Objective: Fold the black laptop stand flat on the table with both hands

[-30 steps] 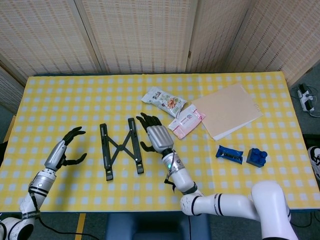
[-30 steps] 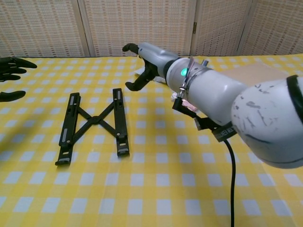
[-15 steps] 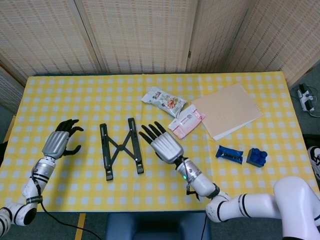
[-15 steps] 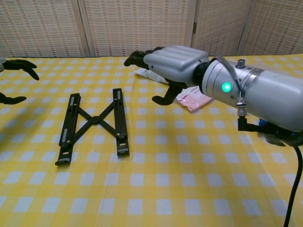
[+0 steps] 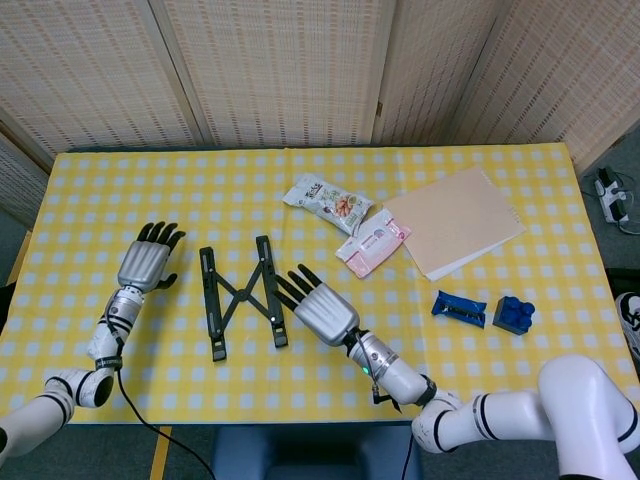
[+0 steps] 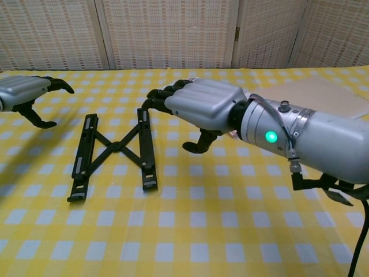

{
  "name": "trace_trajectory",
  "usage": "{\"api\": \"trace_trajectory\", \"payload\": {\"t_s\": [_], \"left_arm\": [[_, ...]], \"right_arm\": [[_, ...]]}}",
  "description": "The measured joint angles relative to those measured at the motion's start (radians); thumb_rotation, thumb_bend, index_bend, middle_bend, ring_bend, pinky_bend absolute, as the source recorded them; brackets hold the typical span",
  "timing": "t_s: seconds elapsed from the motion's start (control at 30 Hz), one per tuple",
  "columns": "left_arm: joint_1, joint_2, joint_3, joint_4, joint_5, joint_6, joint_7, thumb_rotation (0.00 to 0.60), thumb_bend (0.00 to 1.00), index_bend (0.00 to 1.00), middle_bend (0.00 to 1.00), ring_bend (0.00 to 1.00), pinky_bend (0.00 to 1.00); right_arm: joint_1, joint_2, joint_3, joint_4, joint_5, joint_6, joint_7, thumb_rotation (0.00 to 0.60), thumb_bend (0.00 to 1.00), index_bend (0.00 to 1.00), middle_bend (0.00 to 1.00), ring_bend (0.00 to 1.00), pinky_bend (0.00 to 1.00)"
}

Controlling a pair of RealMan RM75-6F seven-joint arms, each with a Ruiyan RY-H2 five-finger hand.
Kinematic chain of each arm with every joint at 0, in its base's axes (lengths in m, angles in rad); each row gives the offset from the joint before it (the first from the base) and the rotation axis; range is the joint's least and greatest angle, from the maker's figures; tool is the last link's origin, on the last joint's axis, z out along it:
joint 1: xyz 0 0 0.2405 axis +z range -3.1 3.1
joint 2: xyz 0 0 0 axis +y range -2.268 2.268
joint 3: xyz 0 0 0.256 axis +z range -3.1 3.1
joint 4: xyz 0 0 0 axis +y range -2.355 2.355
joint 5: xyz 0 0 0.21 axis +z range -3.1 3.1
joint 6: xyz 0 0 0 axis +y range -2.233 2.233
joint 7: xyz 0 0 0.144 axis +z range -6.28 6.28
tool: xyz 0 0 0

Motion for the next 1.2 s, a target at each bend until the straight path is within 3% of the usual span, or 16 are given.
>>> {"api": "trace_trajectory", "payload": {"t_s": [0.6,1.2], "left_arm": [[-0.087,-0.185,-0.011,0.266,-0.039,-0.113,0.046,0.6,0.32,0.14,0.07,0.0,0.08],[-0.109,-0.224,0.028,0.247,0.072,-0.016,-0.099,0.6,0.31,0.14,0.07,0.0,0.08]], "right_arm": [[-0.031,-0.005,0.014,0.016,-0.015,-0.013,0.038,0.6,0.42,0.0,0.0,0.01,0.0],[-0.046,-0.022,0.027,0.052,-0.028,-0.021,0.046,0.6,0.42,0.0,0.0,0.02,0.0]]}}
